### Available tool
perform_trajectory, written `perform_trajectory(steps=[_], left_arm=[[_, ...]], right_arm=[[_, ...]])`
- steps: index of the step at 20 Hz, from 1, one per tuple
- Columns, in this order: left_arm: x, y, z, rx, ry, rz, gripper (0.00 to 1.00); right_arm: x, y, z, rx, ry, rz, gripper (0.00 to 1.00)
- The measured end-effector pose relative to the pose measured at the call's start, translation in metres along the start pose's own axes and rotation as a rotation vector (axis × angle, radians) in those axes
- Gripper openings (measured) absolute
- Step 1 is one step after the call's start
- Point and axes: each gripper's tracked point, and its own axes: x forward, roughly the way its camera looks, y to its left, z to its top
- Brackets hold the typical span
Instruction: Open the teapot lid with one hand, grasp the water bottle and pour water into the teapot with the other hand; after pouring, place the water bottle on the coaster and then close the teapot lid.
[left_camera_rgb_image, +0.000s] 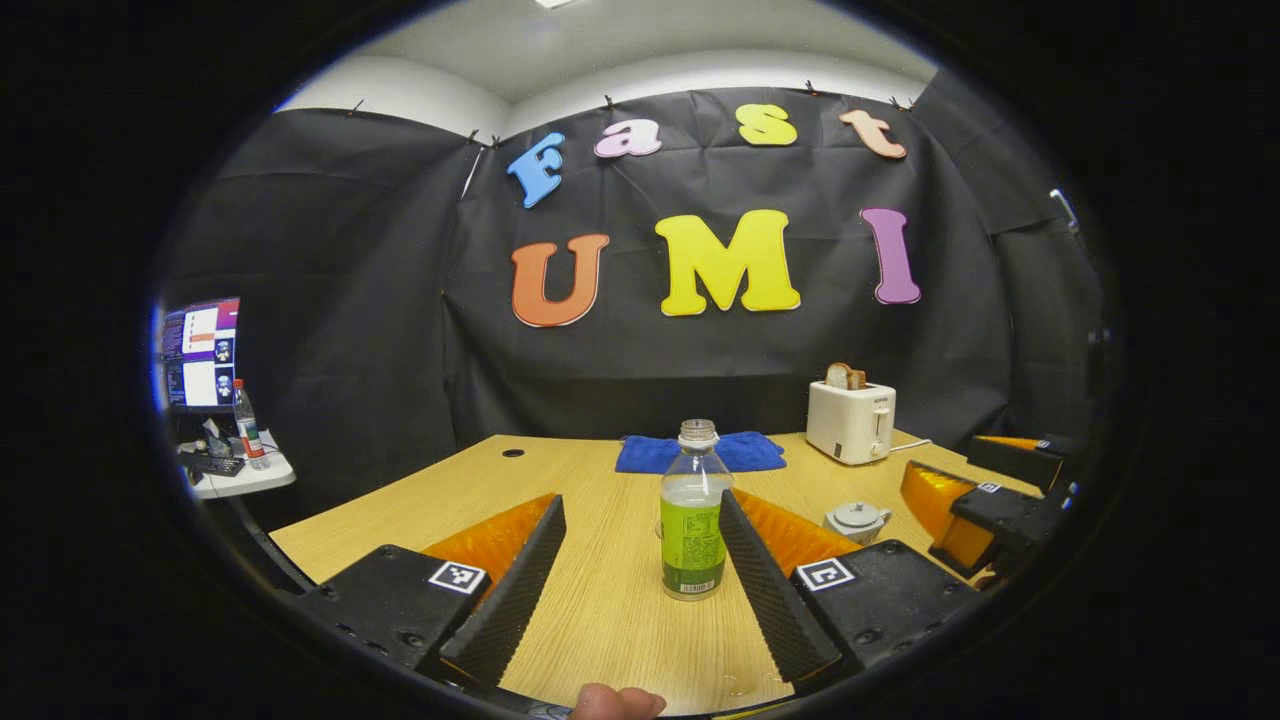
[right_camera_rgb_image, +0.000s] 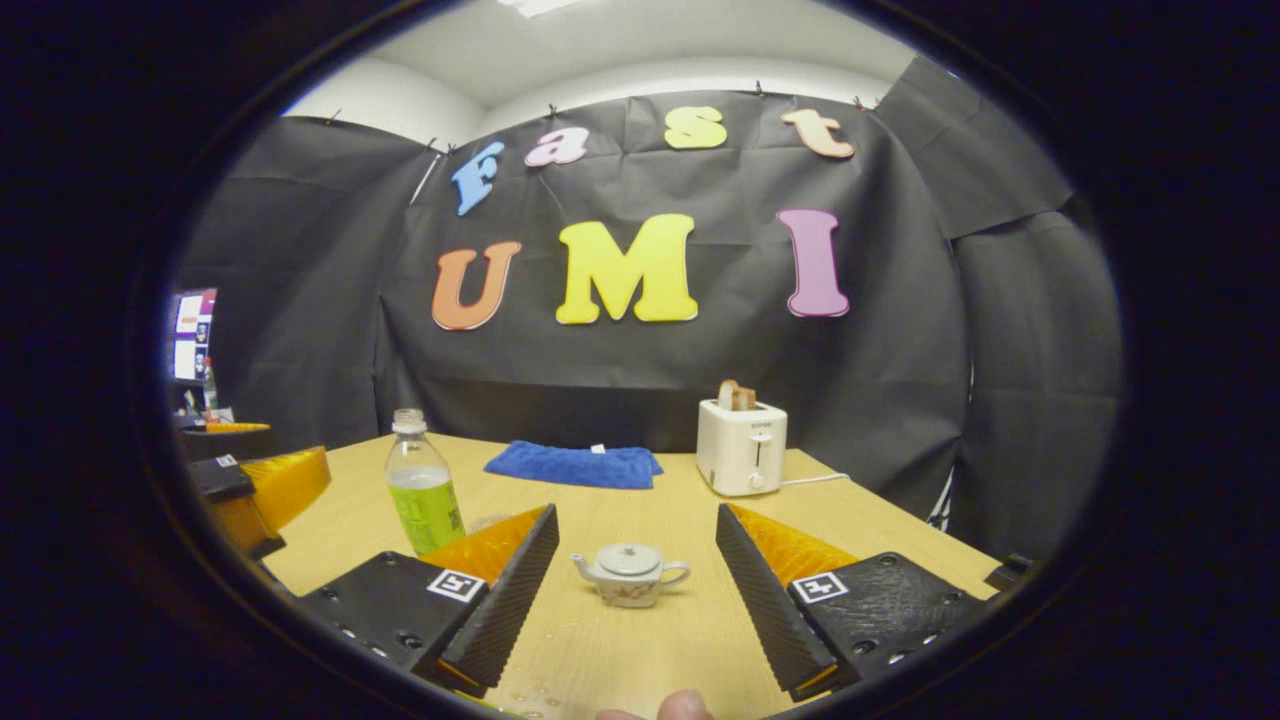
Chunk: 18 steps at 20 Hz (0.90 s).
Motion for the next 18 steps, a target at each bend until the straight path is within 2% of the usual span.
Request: perform_trajectory(steps=[4, 12, 13, 14, 18], left_arm=[[0.002, 0.007, -0.004, 0.007, 0.012, 0.018, 0.96], [0.007, 0.017, -0.010, -0.005, 0.028, 0.032, 0.97], [0.008, 0.019, -0.011, -0.006, 0.032, 0.039, 0.97], [0.008, 0.020, -0.012, -0.008, 0.038, 0.042, 0.96], [0.010, 0.024, -0.016, -0.014, 0.051, 0.048, 0.97]], right_arm=[[0.032, 0.002, -0.021, 0.004, 0.059, 0.008, 0.95], [0.087, 0.000, -0.045, 0.003, 0.115, -0.031, 0.95], [0.089, 0.002, -0.049, -0.007, 0.126, -0.025, 0.87], [0.091, 0.004, -0.052, -0.015, 0.135, -0.028, 0.84], [0.094, 0.009, -0.058, -0.020, 0.164, -0.020, 0.53]])
